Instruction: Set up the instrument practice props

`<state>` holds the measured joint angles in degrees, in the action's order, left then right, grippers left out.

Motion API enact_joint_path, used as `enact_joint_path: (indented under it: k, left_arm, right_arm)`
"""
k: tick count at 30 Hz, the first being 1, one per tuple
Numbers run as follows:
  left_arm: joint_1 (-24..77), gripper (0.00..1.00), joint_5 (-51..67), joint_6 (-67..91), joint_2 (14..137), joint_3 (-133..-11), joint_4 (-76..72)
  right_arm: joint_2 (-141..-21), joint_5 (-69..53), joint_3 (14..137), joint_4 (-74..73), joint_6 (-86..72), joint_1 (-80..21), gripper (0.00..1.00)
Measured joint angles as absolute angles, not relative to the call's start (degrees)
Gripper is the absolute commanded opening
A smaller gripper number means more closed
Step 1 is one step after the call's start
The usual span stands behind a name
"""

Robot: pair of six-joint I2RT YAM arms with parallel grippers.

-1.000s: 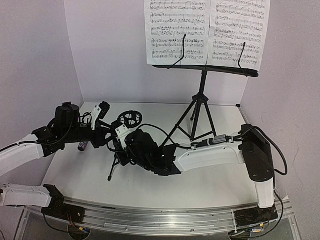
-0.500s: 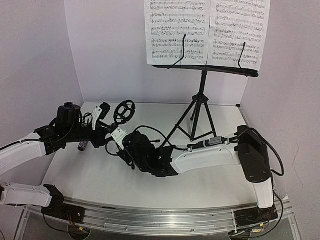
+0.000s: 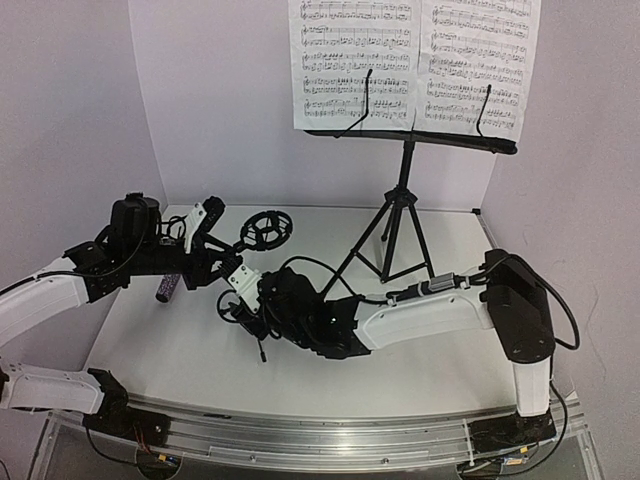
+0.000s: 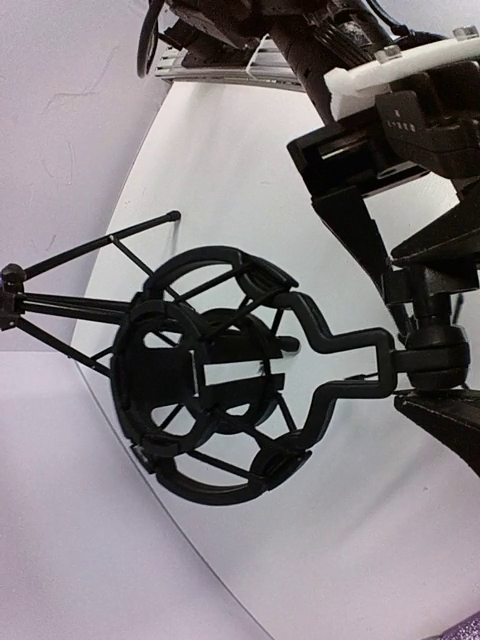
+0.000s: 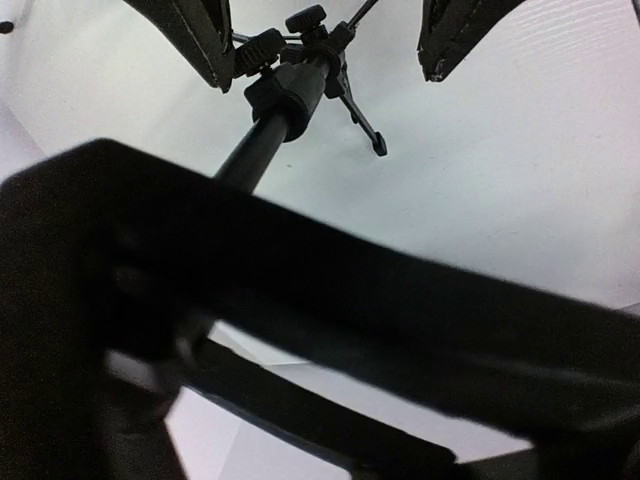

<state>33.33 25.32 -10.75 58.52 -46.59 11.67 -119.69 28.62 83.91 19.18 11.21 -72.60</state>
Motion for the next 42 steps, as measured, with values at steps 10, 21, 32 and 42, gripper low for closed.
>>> enact_joint_path:
  k: [10, 21, 32, 42]
  left_arm:
    - [33.39, 0.0, 25.77, -13.37, 58.71, -48.39, 12.09]
    - [33.5, 0.0, 26.96, -13.67, 59.24, -52.27, 12.1]
    - [31.85, 0.0, 29.11, -15.59, 59.62, -52.36, 13.53]
    - [22.83, 0.0, 36.72, -18.49, 64.66, -52.38, 12.69]
  right_arm:
    - [-119.55, 18.71, 79.99, 23.07, 7.13, -70.04, 0.57]
    - [-119.57, 16.25, 79.94, 23.09, 3.96, -69.02, 0.55]
    - [-119.57, 13.29, 77.99, 23.46, -0.36, -67.16, 0.55]
    - [-119.55, 11.46, 77.19, 25.07, -1.83, -66.28, 0.53]
